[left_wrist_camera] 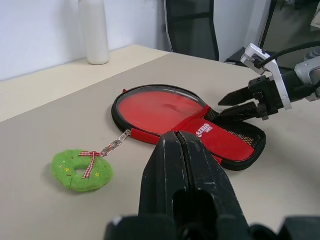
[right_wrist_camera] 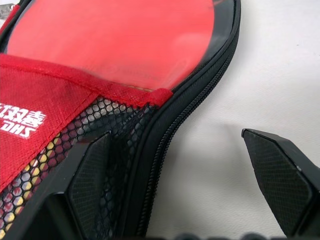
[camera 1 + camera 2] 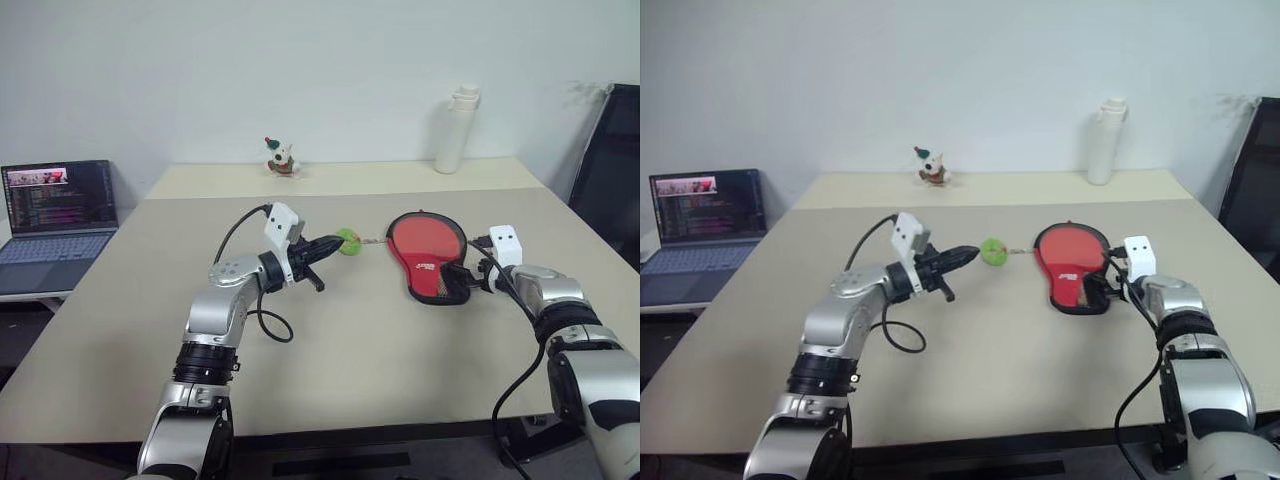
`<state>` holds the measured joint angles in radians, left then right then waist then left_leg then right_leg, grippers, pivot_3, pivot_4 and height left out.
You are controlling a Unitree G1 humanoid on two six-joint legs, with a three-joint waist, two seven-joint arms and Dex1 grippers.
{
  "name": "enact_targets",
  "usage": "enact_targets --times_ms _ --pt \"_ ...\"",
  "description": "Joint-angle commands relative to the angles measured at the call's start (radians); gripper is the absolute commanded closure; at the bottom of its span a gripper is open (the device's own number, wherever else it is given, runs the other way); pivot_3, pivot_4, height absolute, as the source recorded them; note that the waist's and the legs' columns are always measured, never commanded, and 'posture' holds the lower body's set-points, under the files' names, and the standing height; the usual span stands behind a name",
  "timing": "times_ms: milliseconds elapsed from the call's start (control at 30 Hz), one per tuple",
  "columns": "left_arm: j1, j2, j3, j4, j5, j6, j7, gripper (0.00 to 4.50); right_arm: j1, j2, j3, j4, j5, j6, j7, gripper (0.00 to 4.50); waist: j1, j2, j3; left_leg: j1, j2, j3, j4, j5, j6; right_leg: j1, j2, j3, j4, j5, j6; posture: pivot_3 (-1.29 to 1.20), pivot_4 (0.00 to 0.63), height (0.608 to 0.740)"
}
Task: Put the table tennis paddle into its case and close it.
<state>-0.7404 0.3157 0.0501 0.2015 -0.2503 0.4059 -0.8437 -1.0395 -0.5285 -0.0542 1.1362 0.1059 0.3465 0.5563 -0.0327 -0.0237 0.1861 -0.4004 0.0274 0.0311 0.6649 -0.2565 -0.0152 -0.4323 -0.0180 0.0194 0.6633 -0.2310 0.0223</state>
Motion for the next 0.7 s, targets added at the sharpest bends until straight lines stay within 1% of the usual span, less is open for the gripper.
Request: enact_targets --times_ms 33,100,333,500,633,700 --pt "-0.001 0.020 -0.002 -0.048 -0.018 -0.007 0.007 4.50 -0.022 0.016 0.008 0.016 -0.021 -0.012 0.042 0.19 -0.002 0.000 0.000 0.000 0.000 0.000 0.000 0.000 0.000 0.000 0.000 0.000 0.000 0.000 0.000 0.00 0.150 0.740" --pt "0.000 0.026 -0.003 -0.054 -0.022 -0.003 0.009 4.50 -0.028 0.034 0.012 0.022 -0.026 0.001 0.065 0.54 -0.005 0.000 0.000 0.000 0.000 0.000 0.000 0.000 0.000 0.000 0.000 0.000 0.000 0.000 0.000 0.00 0.150 0.740" --pt "0.012 0.055 -0.003 -0.065 -0.027 -0.001 0.012 4.50 -0.047 0.071 0.015 0.077 -0.053 0.026 0.075 2.91 -0.015 0.000 0.000 0.002 0.001 0.000 0.000 0.000 0.000 0.002 0.000 0.000 0.001 0.001 -0.001 0.00 0.150 0.740" --pt "0.047 0.079 0.001 -0.105 -0.046 0.016 0.000 4.50 -0.057 0.089 -0.006 0.111 -0.052 0.044 0.068 4.45 -0.017 0.000 0.000 0.004 0.001 -0.001 0.000 0.000 0.000 0.005 0.000 0.000 0.000 0.001 -0.001 0.00 0.150 0.740" --pt "0.124 0.145 0.005 -0.182 -0.105 0.069 -0.082 4.50 -0.073 0.110 -0.025 0.108 -0.036 0.062 0.095 4.48 -0.025 0.000 0.000 0.006 0.001 -0.001 -0.001 0.000 0.000 0.007 0.000 0.000 0.000 0.001 -0.001 0.00 0.150 0.740" --pt "0.192 0.214 0.011 -0.236 -0.146 0.112 -0.153 4.50 -0.094 0.132 -0.042 0.077 -0.011 0.101 0.138 4.48 -0.030 0.000 0.000 0.007 0.001 -0.001 -0.001 0.000 0.000 0.006 0.001 0.000 0.000 0.001 -0.001 0.00 0.150 0.740"
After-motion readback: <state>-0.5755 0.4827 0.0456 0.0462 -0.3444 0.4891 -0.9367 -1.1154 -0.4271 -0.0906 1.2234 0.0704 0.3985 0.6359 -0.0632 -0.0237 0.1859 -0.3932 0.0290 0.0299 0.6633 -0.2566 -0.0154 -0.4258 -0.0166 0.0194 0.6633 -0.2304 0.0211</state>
